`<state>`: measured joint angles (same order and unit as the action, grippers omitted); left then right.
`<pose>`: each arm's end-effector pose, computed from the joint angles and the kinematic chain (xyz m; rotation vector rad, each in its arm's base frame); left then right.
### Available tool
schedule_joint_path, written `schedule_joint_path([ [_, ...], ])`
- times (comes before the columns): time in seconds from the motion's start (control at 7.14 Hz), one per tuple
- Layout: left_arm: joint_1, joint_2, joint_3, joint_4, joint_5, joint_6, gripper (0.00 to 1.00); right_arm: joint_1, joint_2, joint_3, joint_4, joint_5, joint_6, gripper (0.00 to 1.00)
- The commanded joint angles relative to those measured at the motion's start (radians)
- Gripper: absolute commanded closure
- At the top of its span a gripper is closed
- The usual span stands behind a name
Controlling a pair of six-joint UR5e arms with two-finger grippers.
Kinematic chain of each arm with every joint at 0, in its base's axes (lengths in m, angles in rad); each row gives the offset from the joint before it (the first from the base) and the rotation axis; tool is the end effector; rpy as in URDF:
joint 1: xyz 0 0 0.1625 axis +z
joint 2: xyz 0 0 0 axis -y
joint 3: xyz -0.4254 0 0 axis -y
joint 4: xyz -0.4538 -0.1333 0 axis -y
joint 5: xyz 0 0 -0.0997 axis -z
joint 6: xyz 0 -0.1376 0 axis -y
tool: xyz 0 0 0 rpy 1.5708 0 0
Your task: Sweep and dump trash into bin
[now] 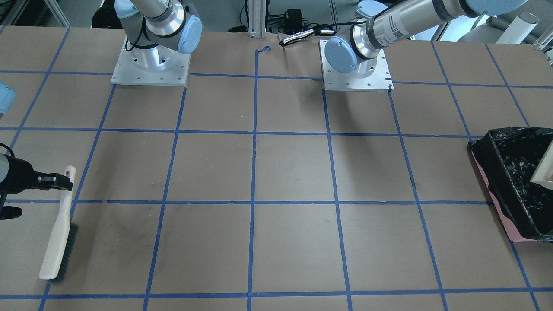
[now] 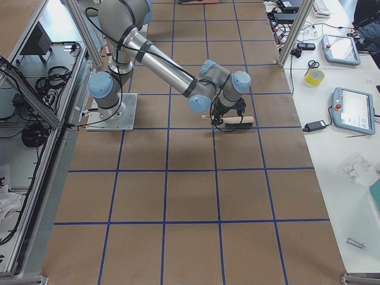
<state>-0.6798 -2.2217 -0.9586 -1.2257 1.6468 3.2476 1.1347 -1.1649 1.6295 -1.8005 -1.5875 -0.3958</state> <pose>0.5820 -0.6284 0.3826 2.6660 1.1221 0.3101 -0.1510 -0.6342 0.1930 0.0583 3.0427 0.3387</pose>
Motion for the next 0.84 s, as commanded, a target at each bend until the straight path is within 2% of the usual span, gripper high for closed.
schedule_joint_path([
  [0.0, -0.023, 0.037, -0.070, 0.104, 0.001, 0.046, 1.00, 0.008, -0.059, -0.046, 0.013, -0.012, 0.043, 0.00],
  [0.56, -0.023, 0.141, -0.296, 0.349, 0.001, 0.104, 1.00, 0.008, -0.306, -0.050, 0.070, -0.011, 0.043, 0.00],
  [0.7, -0.023, 0.166, -0.348, 0.397, 0.001, 0.110, 1.00, 0.008, -0.335, -0.056, 0.075, -0.014, 0.043, 0.00],
])
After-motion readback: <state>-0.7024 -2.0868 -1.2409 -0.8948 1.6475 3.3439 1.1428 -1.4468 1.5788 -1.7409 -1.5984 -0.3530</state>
